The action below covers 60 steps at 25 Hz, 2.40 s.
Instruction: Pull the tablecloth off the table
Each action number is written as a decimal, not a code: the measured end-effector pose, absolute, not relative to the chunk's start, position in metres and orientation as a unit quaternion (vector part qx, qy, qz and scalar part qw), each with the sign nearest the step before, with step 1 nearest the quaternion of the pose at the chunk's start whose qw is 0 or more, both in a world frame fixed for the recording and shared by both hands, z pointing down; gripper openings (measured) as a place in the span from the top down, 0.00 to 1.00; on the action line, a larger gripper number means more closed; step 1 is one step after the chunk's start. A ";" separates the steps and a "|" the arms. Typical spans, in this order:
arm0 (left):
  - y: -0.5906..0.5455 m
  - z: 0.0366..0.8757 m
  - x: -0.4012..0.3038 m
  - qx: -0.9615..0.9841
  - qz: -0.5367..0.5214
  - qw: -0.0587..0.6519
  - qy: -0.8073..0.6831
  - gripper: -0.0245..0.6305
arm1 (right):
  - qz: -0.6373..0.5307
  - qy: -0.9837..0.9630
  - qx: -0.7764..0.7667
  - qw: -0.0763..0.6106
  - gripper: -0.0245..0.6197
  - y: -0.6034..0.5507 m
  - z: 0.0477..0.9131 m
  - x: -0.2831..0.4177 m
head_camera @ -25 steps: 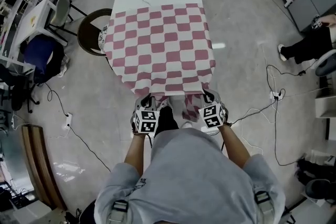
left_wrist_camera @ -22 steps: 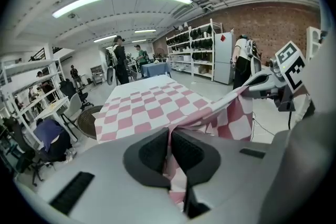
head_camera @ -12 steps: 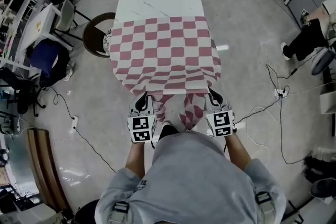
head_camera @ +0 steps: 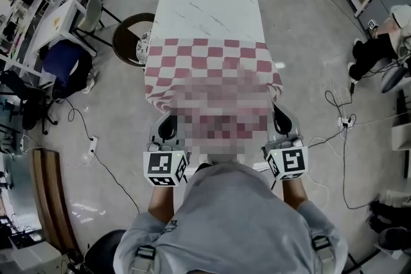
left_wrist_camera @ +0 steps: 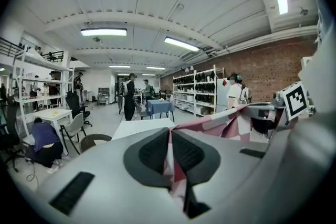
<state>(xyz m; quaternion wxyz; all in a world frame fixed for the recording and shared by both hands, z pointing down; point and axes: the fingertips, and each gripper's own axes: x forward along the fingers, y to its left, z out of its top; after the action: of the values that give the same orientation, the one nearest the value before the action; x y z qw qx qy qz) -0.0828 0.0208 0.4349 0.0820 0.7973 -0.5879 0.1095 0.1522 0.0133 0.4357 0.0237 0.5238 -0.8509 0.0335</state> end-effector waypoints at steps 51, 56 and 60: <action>0.055 0.353 -0.143 0.779 -0.033 0.067 -0.623 0.95 | 0.058 -0.839 0.533 -0.093 0.95 0.046 0.358 0.100; 0.053 0.353 -0.145 0.778 -0.034 0.064 -0.624 0.94 | 0.057 -0.842 0.529 -0.092 0.95 0.044 0.359 0.099; 0.054 0.353 -0.146 0.778 -0.034 0.064 -0.624 0.94 | 0.055 -0.843 0.527 -0.092 0.95 0.045 0.358 0.098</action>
<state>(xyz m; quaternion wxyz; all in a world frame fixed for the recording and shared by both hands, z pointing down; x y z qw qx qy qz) -0.1458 0.0543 0.3534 0.0640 0.7782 -0.6239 -0.0340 0.0977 0.0449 0.3580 -0.0915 0.5274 -0.8429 0.0554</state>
